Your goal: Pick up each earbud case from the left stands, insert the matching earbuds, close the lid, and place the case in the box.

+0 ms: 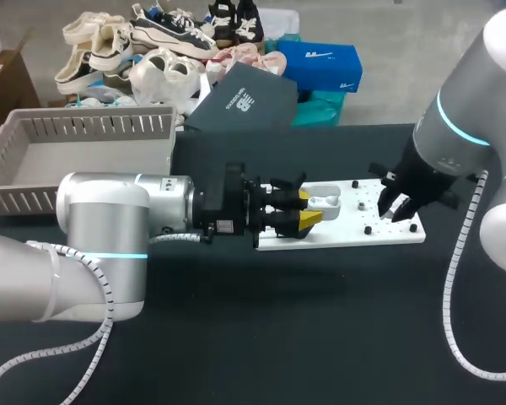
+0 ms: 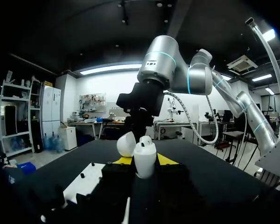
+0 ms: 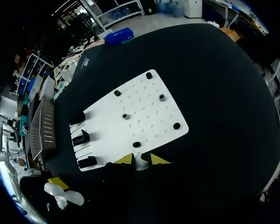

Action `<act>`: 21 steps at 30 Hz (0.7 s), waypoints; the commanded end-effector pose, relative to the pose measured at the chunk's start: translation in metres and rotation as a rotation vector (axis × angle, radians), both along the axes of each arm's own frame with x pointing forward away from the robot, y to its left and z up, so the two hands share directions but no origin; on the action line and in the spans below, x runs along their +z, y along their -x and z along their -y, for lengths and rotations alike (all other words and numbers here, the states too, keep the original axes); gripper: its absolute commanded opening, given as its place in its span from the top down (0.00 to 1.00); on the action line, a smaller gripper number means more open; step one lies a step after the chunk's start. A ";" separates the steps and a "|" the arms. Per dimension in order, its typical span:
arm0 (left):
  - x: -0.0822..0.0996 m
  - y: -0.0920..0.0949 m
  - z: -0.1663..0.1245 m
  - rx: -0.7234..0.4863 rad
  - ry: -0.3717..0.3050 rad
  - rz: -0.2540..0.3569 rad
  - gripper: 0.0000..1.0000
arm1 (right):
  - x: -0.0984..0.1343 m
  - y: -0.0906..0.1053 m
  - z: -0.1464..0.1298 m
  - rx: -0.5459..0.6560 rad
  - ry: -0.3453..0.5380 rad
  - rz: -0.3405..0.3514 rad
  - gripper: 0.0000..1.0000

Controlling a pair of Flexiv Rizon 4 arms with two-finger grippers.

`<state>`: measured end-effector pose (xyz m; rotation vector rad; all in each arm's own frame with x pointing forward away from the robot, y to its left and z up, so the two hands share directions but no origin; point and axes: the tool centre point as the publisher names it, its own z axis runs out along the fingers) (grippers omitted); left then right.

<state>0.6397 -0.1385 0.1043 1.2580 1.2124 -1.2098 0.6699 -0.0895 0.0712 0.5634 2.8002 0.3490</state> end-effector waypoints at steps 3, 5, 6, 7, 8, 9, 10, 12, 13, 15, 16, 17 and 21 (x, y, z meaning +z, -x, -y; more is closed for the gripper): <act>0.000 0.001 0.000 0.005 0.001 0.002 1.00 | 0.049 0.038 0.015 -0.038 0.039 0.123 1.00; 0.000 0.001 0.000 0.005 0.001 0.002 1.00 | 0.063 0.045 0.013 -0.032 0.059 0.145 1.00; 0.000 0.001 0.000 0.005 0.001 0.002 1.00 | 0.069 0.049 0.010 -0.026 0.066 0.154 1.00; 0.000 0.001 0.000 0.005 0.001 0.002 1.00 | 0.076 0.051 0.008 -0.016 0.071 0.160 1.00; 0.000 0.001 0.000 0.005 0.001 0.002 1.00 | 0.082 0.054 0.005 -0.008 0.078 0.167 1.00; 0.000 0.001 0.000 0.005 0.001 0.002 1.00 | 0.087 0.056 0.002 0.002 0.088 0.177 1.00; 0.000 0.001 0.000 0.005 0.001 0.002 1.00 | 0.093 0.057 -0.001 0.013 0.097 0.186 1.00; 0.000 0.001 0.000 0.005 0.001 0.002 1.00 | 0.104 0.060 -0.009 0.036 0.104 0.192 1.00; 0.000 0.001 0.000 0.005 0.001 0.002 1.00 | 0.110 0.062 -0.014 0.048 0.108 0.192 1.00; 0.000 0.001 0.000 0.005 0.001 0.002 1.00 | 0.119 0.064 -0.022 0.080 0.114 0.186 1.00; 0.000 0.001 0.000 0.005 0.001 0.002 1.00 | 0.123 0.065 -0.026 0.095 0.118 0.184 1.00; 0.000 0.001 0.000 0.005 0.001 0.002 1.00 | 0.127 0.066 -0.033 0.113 0.129 0.182 1.00; 0.000 0.001 0.000 0.005 0.001 0.002 1.00 | 0.141 0.071 -0.053 0.183 0.169 0.165 1.00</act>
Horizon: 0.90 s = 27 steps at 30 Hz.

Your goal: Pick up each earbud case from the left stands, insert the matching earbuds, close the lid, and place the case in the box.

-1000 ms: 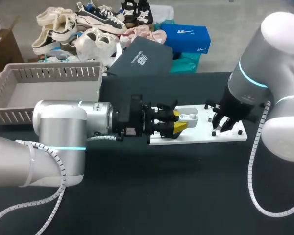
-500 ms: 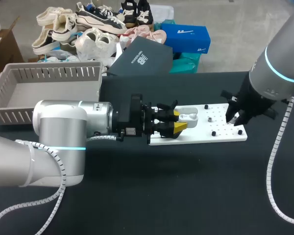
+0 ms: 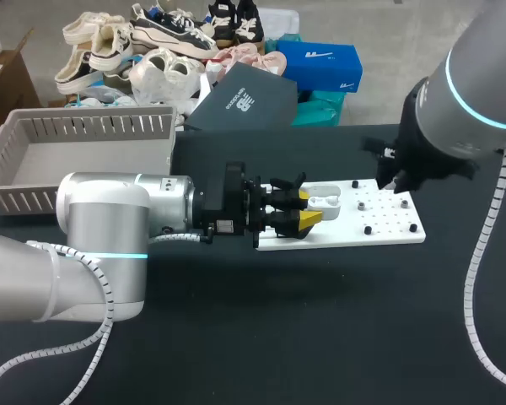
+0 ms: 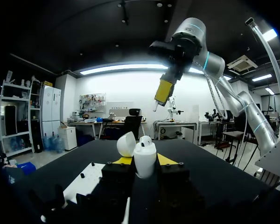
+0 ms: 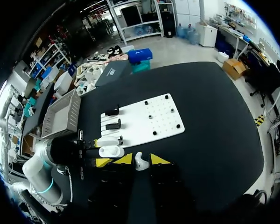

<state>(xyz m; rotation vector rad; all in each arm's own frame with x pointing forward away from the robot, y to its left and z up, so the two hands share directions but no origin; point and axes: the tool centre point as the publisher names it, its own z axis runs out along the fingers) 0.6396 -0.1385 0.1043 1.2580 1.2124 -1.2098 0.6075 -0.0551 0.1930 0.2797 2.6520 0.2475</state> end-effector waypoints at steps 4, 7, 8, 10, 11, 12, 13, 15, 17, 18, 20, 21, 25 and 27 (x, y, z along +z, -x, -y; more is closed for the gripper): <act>0.000 0.001 0.000 0.005 0.001 0.002 1.00 | 0.030 0.013 -0.038 0.087 0.096 -0.059 1.00; 0.000 0.001 0.000 0.005 0.001 0.002 1.00 | 0.033 0.015 -0.052 0.133 0.133 -0.088 1.00; 0.000 0.001 0.000 0.005 0.001 0.002 1.00 | 0.032 0.014 -0.057 0.144 0.144 -0.098 1.00; 0.000 0.001 0.000 0.005 0.001 0.002 1.00 | 0.029 0.013 -0.066 0.161 0.173 -0.120 1.00; 0.000 0.001 0.000 0.005 0.001 0.002 1.00 | 0.027 0.012 -0.071 0.166 0.190 -0.127 1.00; 0.000 0.001 0.000 0.005 0.001 0.002 1.00 | 0.023 0.011 -0.077 0.177 0.217 -0.143 1.00; 0.000 0.001 0.000 0.005 0.001 0.002 1.00 | 0.021 0.011 -0.081 0.184 0.228 -0.150 1.00; 0.000 0.001 0.000 0.005 0.001 0.002 1.00 | 0.017 0.012 -0.086 0.205 0.255 -0.168 1.00; 0.000 0.001 0.000 0.005 0.001 0.002 1.00 | 0.013 0.012 -0.089 0.222 0.271 -0.180 1.00; 0.000 0.001 0.000 0.005 0.001 0.002 1.00 | 0.012 0.012 -0.090 0.228 0.277 -0.186 1.00; 0.000 0.001 0.000 0.005 0.001 0.002 1.00 | 0.009 0.010 -0.091 0.241 0.279 -0.205 1.00; 0.000 0.001 0.000 0.005 0.001 0.002 1.00 | 0.008 0.010 -0.091 0.245 0.278 -0.214 1.00; 0.000 0.001 0.000 0.005 0.001 0.002 1.00 | 0.006 0.008 -0.089 0.248 0.273 -0.237 1.00; 0.000 0.001 0.000 0.005 0.001 0.002 1.00 | 0.006 0.008 -0.089 0.248 0.273 -0.237 1.00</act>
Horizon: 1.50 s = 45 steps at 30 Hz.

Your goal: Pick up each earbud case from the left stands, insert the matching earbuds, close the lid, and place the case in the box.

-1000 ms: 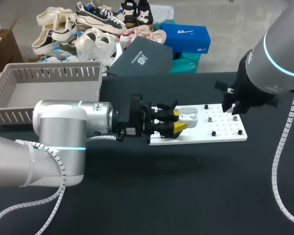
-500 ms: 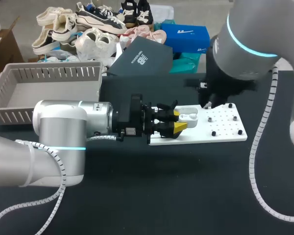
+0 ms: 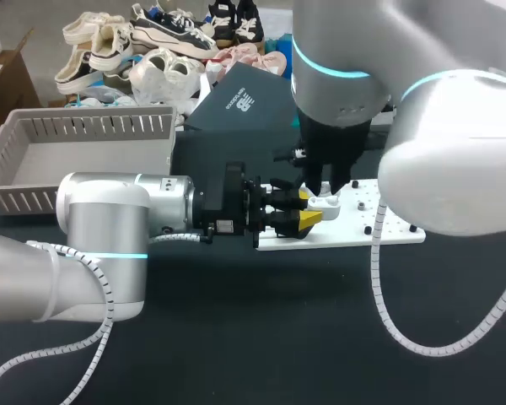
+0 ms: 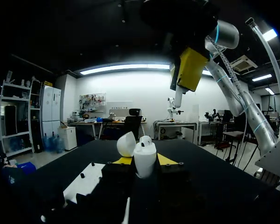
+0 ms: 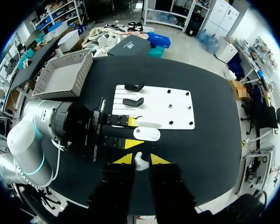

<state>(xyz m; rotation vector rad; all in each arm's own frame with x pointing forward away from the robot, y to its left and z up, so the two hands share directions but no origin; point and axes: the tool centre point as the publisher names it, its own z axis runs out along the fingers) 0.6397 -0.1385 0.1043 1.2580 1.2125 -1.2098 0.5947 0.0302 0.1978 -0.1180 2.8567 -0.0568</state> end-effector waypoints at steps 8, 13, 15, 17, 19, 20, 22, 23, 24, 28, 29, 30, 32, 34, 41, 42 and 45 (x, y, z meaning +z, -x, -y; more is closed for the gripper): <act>0.000 0.001 0.000 0.005 0.001 0.002 1.00 | 0.001 -0.005 -0.004 -0.005 0.015 -0.053 1.00; 0.000 0.001 0.000 0.005 0.001 0.002 1.00 | -0.001 -0.008 -0.001 0.025 -0.047 -0.098 1.00; 0.000 0.001 0.000 0.005 0.001 0.002 1.00 | 0.000 -0.011 0.000 0.034 -0.071 -0.108 1.00; 0.000 0.001 0.000 0.005 0.001 0.002 1.00 | -0.001 -0.014 0.001 0.040 -0.079 -0.115 1.00; 0.000 0.001 0.000 0.005 0.001 0.002 1.00 | -0.003 -0.016 0.001 0.045 -0.077 -0.118 1.00; 0.000 0.001 0.000 0.005 0.001 0.002 1.00 | -0.004 -0.017 0.001 0.047 -0.074 -0.119 1.00; 0.000 0.001 0.000 0.005 0.001 0.002 1.00 | -0.005 -0.018 0.001 0.052 -0.072 -0.120 1.00; 0.000 0.001 0.000 0.005 0.001 0.002 1.00 | -0.005 -0.018 0.001 0.055 -0.071 -0.120 1.00; 0.000 0.001 0.000 0.005 0.001 0.002 1.00 | -0.005 -0.019 0.000 0.058 -0.071 -0.120 1.00; 0.000 0.001 0.000 0.005 0.001 0.002 1.00 | -0.007 -0.019 -0.003 0.069 -0.063 -0.107 1.00; 0.000 0.001 0.000 0.005 0.001 0.002 1.00 | -0.008 -0.018 -0.004 0.073 -0.061 -0.105 1.00; 0.000 0.001 0.000 0.005 0.001 0.002 1.00 | -0.009 -0.018 -0.004 0.073 -0.059 -0.103 1.00; 0.000 0.001 0.000 0.005 0.001 0.002 1.00 | -0.011 -0.019 -0.004 0.072 -0.057 -0.102 1.00; 0.000 0.001 0.000 0.005 0.001 0.002 1.00 | -0.015 -0.020 -0.003 0.061 -0.053 -0.101 1.00; 0.000 0.001 0.000 0.005 0.001 0.002 1.00 | -0.023 -0.023 -0.005 0.053 -0.047 -0.106 1.00; 0.000 0.001 0.000 0.005 0.001 0.002 1.00 | -0.024 -0.024 -0.005 0.049 -0.044 -0.104 1.00; 0.000 0.001 0.000 0.005 0.001 0.002 1.00 | -0.028 -0.027 -0.005 0.042 -0.040 -0.103 1.00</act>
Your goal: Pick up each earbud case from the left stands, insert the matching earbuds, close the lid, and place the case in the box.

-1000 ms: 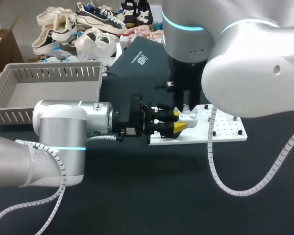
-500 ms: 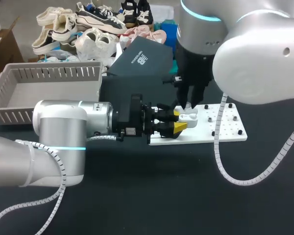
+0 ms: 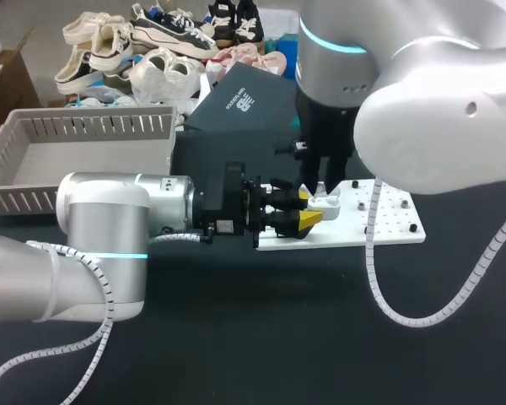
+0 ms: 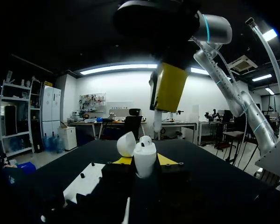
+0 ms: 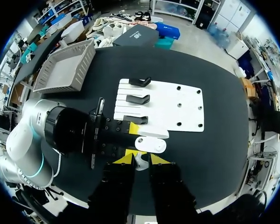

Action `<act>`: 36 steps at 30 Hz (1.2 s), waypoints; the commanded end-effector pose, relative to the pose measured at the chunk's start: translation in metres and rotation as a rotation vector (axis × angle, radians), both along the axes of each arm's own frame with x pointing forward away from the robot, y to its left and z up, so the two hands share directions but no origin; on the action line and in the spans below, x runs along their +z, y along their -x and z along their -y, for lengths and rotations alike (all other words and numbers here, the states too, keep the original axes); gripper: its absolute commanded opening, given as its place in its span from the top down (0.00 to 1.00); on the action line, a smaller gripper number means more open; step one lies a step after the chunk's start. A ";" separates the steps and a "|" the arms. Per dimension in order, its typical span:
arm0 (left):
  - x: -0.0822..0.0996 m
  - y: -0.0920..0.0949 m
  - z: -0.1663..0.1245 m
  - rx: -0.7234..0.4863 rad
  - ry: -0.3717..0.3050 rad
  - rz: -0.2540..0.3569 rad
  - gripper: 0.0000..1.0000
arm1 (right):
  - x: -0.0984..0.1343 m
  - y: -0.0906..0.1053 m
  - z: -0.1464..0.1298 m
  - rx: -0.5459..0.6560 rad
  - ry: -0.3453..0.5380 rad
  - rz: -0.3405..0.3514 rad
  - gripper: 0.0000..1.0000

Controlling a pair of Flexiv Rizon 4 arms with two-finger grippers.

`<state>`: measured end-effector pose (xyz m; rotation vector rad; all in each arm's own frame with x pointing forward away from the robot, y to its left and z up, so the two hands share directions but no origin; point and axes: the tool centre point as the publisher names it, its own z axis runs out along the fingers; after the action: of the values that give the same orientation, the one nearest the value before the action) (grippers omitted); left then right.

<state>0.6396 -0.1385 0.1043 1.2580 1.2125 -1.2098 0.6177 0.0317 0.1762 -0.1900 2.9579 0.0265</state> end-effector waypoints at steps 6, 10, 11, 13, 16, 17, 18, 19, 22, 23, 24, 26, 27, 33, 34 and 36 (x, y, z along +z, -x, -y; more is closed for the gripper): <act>0.000 0.001 0.000 0.005 0.001 0.002 1.00 | -0.013 -0.010 -0.004 -0.018 0.006 0.005 1.00; 0.000 0.001 0.000 0.005 0.001 0.002 1.00 | -0.014 -0.013 -0.003 -0.017 0.000 0.007 1.00; 0.000 0.001 0.000 0.005 0.001 0.002 1.00 | -0.015 -0.014 -0.003 -0.017 -0.001 0.008 1.00; 0.000 0.001 0.000 0.005 0.001 0.002 1.00 | -0.015 -0.015 -0.002 -0.014 -0.007 0.012 1.00; 0.000 0.001 0.000 0.005 0.001 0.002 1.00 | -0.015 -0.016 -0.002 -0.010 -0.016 0.009 1.00; 0.000 0.001 0.000 0.005 0.001 0.002 1.00 | -0.016 -0.017 -0.001 -0.006 -0.018 0.006 1.00; 0.000 0.001 0.000 0.005 0.001 0.002 1.00 | -0.017 -0.017 -0.001 -0.005 -0.019 0.005 1.00; 0.000 0.001 0.000 0.005 0.001 0.002 1.00 | -0.017 -0.017 -0.001 -0.001 -0.018 0.005 1.00; 0.000 0.001 0.000 0.005 0.001 0.002 1.00 | -0.016 -0.016 0.001 0.013 -0.022 0.009 1.00; 0.000 0.001 0.000 0.005 0.001 0.002 1.00 | -0.015 -0.015 0.002 0.021 -0.024 0.011 1.00; 0.000 0.001 0.000 0.005 0.001 0.002 1.00 | -0.013 -0.014 0.002 0.032 -0.023 0.014 1.00; 0.000 0.001 0.000 0.005 0.001 0.002 1.00 | -0.011 -0.012 0.002 0.064 -0.023 0.013 1.00; 0.000 0.001 0.000 0.005 0.001 0.002 1.00 | -0.009 -0.011 0.003 0.089 -0.021 0.009 1.00; 0.000 0.001 0.000 0.005 0.001 0.002 1.00 | -0.005 -0.009 0.004 0.175 -0.002 0.007 1.00; 0.000 0.001 0.000 0.005 0.001 0.002 1.00 | -0.005 -0.009 0.004 0.185 -0.002 0.004 1.00; 0.000 0.001 0.000 0.005 0.001 0.002 1.00 | -0.005 -0.008 0.004 0.195 0.000 0.001 1.00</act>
<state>0.6396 -0.1385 0.1043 1.2580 1.2125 -1.2098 0.6264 0.0287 0.1709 -0.4719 2.9250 0.0497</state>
